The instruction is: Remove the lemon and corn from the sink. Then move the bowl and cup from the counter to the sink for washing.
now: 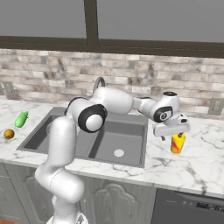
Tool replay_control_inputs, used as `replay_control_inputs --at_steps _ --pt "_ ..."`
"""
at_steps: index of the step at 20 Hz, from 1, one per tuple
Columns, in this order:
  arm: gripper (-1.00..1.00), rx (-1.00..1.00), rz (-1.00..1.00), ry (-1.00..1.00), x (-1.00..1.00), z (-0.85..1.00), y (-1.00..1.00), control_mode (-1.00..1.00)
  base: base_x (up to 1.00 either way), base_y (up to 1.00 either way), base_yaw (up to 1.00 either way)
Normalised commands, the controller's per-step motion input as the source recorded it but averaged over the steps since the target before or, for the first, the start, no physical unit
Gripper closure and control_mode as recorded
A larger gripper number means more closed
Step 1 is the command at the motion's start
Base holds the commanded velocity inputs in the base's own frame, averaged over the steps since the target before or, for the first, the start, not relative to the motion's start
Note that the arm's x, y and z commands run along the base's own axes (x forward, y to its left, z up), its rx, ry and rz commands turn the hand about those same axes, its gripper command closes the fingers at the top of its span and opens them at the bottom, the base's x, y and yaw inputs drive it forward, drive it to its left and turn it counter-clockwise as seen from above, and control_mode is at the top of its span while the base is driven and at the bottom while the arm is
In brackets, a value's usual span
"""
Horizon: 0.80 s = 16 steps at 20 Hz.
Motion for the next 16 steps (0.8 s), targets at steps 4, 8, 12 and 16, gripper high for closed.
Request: replay_control_inputs --at_steps 4,8,12,16 --pt "-1.00 0.00 0.00 0.11 0.05 -0.07 -0.13 -1.00 0.00 0.00 0.00" --pt "-1.00 0.02 0.00 0.10 0.05 -0.06 -0.10 -1.00 0.00 0.00 0.00" --pt "-1.00 0.06 0.00 0.12 0.00 -0.11 -0.02 -1.00 0.00 0.00 0.00" --pt "1.00 0.08 0.00 0.11 -0.03 -0.15 0.00 -1.00 0.00 0.00 0.00"
